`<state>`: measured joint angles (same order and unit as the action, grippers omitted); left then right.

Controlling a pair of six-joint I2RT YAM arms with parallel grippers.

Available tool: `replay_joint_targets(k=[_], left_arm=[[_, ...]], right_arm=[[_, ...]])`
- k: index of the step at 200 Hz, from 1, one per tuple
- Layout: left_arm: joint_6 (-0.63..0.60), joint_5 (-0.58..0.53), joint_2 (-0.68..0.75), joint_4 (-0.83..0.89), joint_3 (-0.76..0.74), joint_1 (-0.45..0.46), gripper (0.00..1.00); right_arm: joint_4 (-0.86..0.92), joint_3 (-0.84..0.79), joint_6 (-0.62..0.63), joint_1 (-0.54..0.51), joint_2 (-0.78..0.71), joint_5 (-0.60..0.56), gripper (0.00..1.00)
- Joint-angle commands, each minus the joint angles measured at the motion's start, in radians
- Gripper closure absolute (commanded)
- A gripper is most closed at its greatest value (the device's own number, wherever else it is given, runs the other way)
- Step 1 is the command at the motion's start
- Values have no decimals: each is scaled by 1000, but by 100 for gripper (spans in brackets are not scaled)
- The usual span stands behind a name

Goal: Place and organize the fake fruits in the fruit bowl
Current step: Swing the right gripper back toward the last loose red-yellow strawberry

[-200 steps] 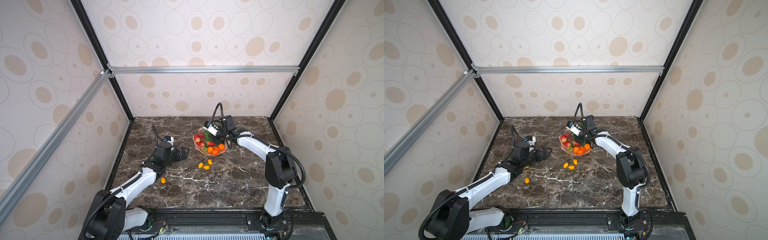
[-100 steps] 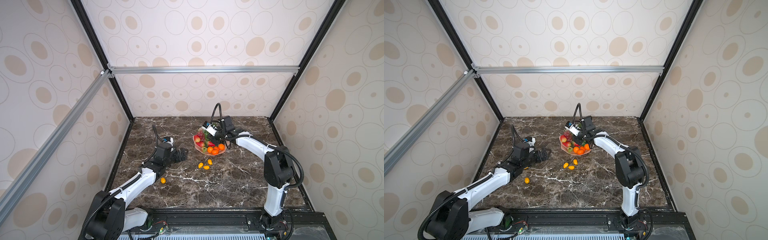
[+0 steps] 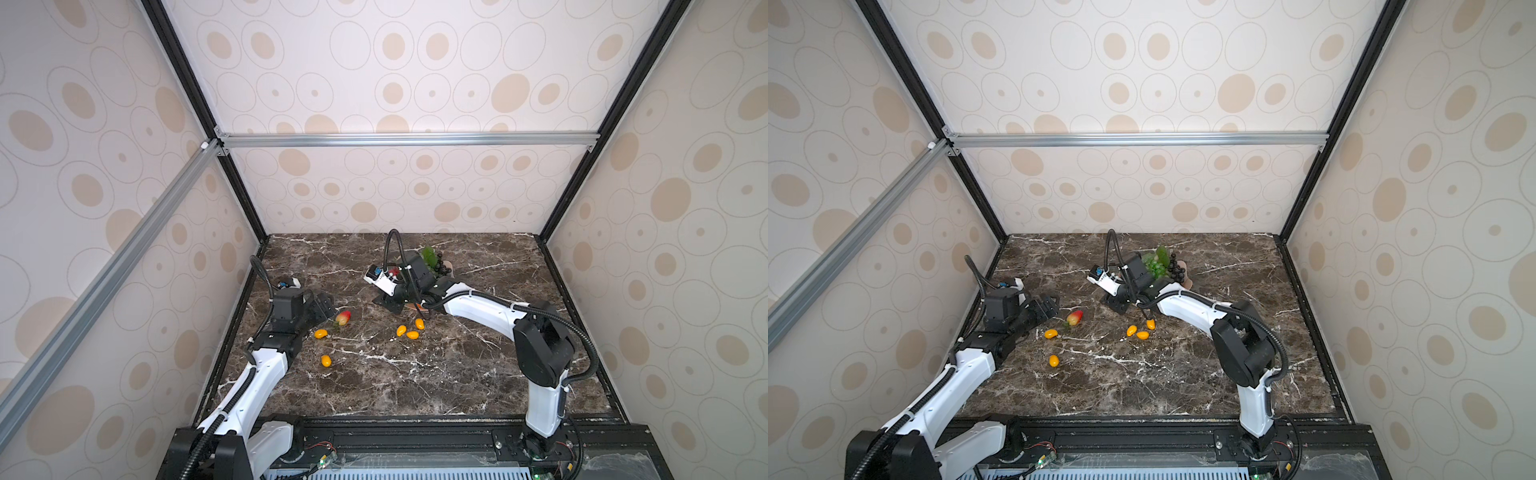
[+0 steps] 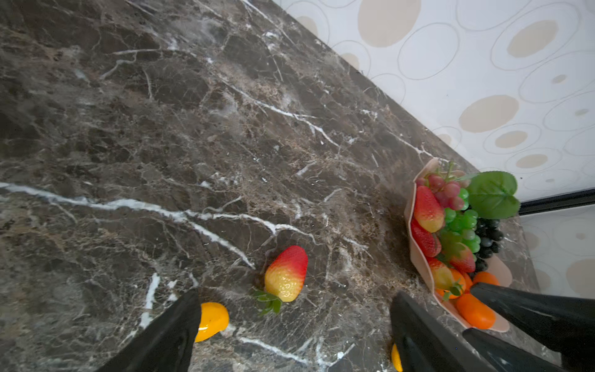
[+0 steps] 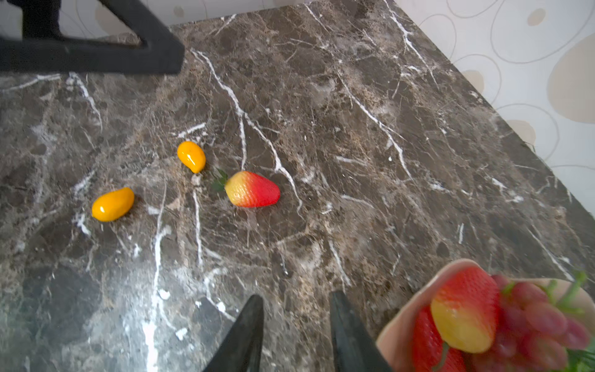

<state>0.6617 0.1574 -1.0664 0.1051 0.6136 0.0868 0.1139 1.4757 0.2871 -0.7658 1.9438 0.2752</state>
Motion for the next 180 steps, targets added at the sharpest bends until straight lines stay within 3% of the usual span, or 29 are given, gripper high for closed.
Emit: replay_joint_targets(k=[1, 23, 41, 96, 180], left_arm=[[-27, 75, -39, 16, -4, -7, 15], [-36, 110, -93, -28, 2, -7, 19], [-49, 115, -151, -37, 26, -5, 17], [-74, 131, -318, -72, 106, 36, 15], [-70, 110, -462, -71, 177, 133, 12]], right_arm=[[-37, 32, -203, -32, 35, -101, 58], [-47, -5, -337, -38, -4, -170, 56], [-112, -100, -375, -38, -78, -203, 53], [-174, -296, -366, -38, -265, -295, 49], [-199, -408, -357, -36, -359, -366, 48]])
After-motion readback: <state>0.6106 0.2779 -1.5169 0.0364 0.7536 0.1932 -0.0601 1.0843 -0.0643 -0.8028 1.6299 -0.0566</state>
